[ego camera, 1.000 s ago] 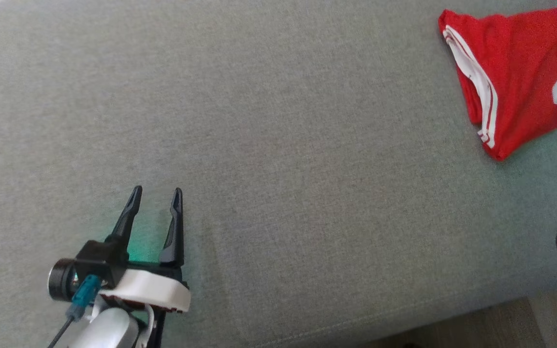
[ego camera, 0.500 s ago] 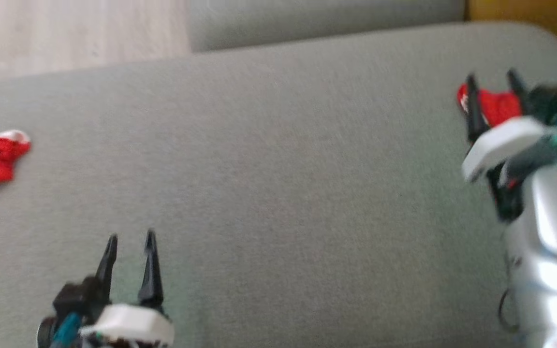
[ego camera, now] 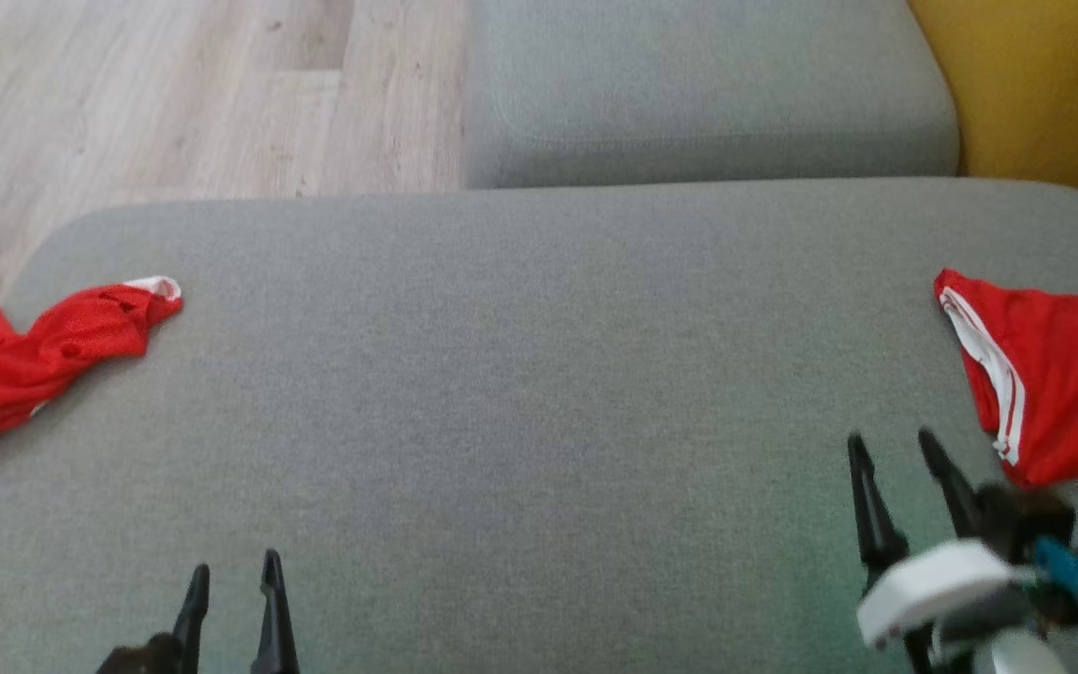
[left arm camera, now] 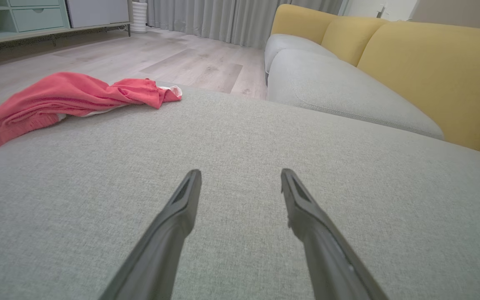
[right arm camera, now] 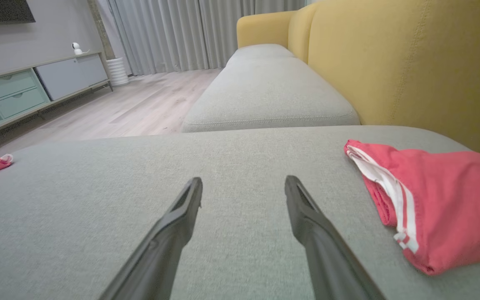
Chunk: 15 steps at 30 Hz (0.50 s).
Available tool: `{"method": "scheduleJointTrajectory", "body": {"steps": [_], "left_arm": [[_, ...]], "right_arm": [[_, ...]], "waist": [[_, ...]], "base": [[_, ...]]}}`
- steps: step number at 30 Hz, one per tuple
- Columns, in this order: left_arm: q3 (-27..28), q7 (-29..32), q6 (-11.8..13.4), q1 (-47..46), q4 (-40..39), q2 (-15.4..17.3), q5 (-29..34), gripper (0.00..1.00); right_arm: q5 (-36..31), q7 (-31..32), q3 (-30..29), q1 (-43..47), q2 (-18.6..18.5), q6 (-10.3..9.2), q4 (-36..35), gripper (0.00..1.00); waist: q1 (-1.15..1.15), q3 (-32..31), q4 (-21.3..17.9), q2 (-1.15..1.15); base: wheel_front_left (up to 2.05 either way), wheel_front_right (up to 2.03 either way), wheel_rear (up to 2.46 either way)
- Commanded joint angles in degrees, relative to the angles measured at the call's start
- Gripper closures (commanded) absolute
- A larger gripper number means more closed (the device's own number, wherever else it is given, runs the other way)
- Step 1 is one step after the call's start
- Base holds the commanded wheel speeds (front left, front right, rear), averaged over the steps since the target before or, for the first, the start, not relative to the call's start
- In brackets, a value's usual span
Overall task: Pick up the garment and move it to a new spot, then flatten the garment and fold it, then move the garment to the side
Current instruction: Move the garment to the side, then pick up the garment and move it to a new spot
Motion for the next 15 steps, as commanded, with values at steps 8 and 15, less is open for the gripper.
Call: {"method": "scheduleJointTrajectory", "body": {"steps": [8,15], "left_arm": [[0.85,-0.24,0.1,-0.6,-1.55,0.81,0.05,0.0],[-0.08,0.58,-0.43,-1.21,-1.15,0.53,-0.15,0.0]], "right_arm": [[3.91,-1.36,3.79,6.53,-0.27,0.37,-9.25,0.0],[5.22,-1.7,4.77,8.6,-0.26,0.37,-9.18,0.0]], "waist": [[0.01,-1.15,-0.12,-0.01],[0.01,-1.41,0.07,-0.01]], "base": [[0.0,0.0,0.0],[0.0,0.0,0.0]]}}
